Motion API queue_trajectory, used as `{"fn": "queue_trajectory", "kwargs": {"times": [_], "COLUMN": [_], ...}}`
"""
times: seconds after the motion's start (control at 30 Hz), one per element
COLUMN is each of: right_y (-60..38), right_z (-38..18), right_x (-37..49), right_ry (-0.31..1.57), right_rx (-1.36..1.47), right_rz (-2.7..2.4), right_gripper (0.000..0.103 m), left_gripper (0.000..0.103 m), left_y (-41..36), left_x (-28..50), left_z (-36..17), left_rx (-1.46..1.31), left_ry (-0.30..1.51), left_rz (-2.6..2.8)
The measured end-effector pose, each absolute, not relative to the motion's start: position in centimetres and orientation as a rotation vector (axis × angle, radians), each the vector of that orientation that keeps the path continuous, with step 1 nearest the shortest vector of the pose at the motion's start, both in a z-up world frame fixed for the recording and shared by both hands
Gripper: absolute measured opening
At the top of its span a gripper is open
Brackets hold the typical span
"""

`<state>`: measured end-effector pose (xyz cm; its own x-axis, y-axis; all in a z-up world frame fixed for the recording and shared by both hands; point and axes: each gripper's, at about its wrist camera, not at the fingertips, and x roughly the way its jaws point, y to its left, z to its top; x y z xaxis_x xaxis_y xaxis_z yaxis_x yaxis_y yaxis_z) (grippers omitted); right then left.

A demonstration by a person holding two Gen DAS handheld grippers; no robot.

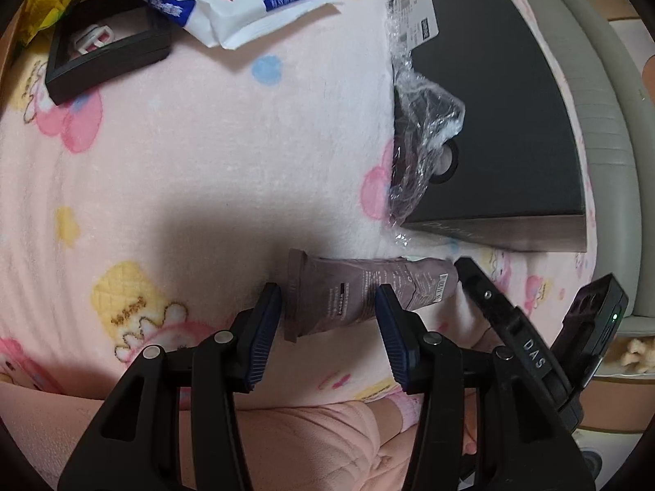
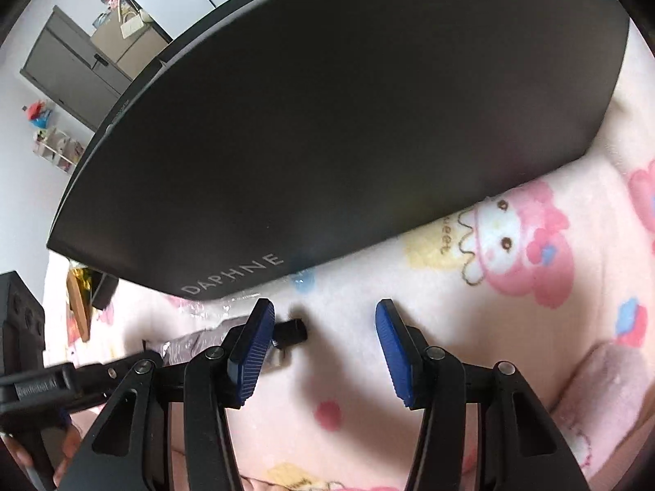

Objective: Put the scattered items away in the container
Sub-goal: 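Lift the brown tube with the left gripper and carry it over the shoebox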

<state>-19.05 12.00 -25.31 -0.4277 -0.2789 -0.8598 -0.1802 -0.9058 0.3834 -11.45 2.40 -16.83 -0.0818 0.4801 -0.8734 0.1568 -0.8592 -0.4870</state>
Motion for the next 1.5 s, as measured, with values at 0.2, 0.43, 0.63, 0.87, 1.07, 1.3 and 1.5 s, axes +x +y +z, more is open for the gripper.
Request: {"fn": "queue_trajectory", "kwargs": {"times": [0.2, 0.43, 0.63, 0.87, 1.07, 1.3, 1.5], "right_y": [11.0, 9.4, 9.0, 7.8, 8.4, 10.0, 17.9], "right_z": [-25.9, -25.7, -25.7, -28.3, -27.0, -21.5, -13.6], "right_x": [-19.4, -19.0, -18.6, -19.6, -18.2, -13.1, -10.9], "right_ry": [-0.666, -0.613, -0.653, -0.69, -0.641, -0.589, -0.682], "right_rx": [1.637, 1.634, 1.598, 1.597, 1.553, 1.452, 1.335], "right_rz": [-2.5, -2.452, -2.392, -2.305, -2.334, -2.378, -2.312], "right_gripper": [0.046, 0.045, 0.045, 0.048, 0.043, 0.043, 0.043], "left_gripper": [0.049, 0.049, 0.049, 0.054, 0.049, 0.049, 0.049], "left_y": [2.3, 2.1, 2.0, 2.0, 2.2, 1.6, 0.7], "left_x": [-12.1, -12.2, -12.1, -12.2, -11.6, -9.5, -7.2], "left_z": [-16.5, -16.2, -16.1, -16.0, -14.7, -11.1, -7.5], "left_rx": [-1.928, -1.928, -1.955, -1.967, -1.898, -1.751, -1.638], "left_ry": [-0.687, -0.673, -0.649, -0.646, -0.622, -0.683, -0.596], "left_rz": [2.061, 2.089, 2.09, 2.082, 2.123, 2.173, 2.302]}}
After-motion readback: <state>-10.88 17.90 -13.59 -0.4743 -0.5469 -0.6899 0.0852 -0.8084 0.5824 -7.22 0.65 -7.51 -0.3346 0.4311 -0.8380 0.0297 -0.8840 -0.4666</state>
